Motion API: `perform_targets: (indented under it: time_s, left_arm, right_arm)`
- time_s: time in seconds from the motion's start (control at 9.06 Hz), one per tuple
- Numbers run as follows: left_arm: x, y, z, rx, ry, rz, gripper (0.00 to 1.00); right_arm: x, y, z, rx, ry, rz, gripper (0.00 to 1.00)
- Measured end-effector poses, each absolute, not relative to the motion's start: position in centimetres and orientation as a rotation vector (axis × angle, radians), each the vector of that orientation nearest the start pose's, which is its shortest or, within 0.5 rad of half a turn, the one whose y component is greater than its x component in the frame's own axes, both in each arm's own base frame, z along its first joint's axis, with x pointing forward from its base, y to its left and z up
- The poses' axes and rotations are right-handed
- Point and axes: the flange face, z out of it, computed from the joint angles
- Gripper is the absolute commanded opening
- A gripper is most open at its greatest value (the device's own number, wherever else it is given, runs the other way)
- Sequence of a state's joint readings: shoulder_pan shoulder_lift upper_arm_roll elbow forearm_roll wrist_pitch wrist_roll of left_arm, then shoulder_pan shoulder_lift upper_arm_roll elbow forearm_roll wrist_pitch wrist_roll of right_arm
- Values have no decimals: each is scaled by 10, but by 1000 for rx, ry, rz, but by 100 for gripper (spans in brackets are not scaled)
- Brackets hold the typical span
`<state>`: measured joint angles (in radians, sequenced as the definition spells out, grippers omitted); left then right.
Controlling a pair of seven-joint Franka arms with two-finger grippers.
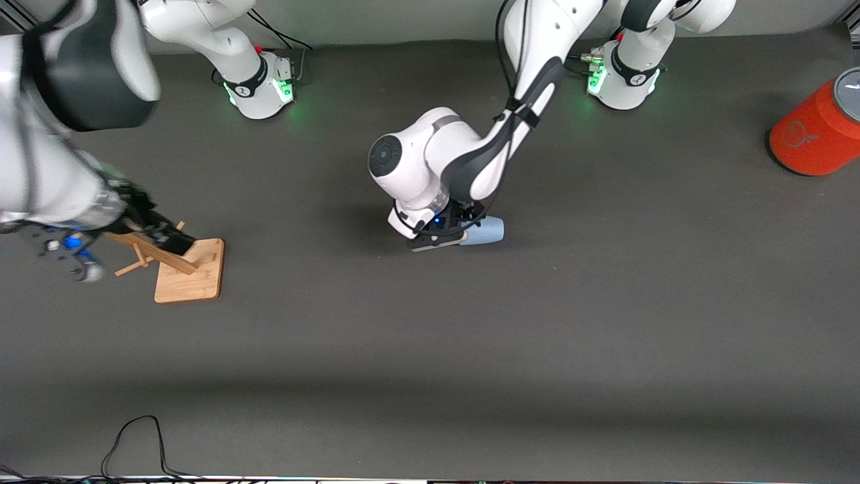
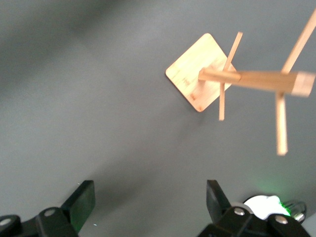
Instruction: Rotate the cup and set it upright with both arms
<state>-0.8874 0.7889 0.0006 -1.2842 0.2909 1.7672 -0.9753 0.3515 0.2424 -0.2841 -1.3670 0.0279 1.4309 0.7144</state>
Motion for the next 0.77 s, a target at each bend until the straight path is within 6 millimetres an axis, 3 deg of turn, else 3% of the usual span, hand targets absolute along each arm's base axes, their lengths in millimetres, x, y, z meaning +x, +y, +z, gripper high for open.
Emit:
perform_targets:
  time_s: [0.22, 0.33, 0.55, 0.77]
  left_arm:
    - [458, -544, 233, -2649, 199, -90, 91]
    - [451, -548, 220, -2610, 300, -82, 87]
    - [445, -550, 211, -2546, 478, -46, 67]
    - [441, -548, 208, -2438, 639, -17, 57]
  right_arm:
    - [599, 15, 577, -3052, 853, 186, 100]
    - [593, -1, 576, -3050, 770, 158, 100]
    - [581, -15, 574, -3079, 517, 97, 100]
    - [581, -19, 577, -3119, 128, 23, 100]
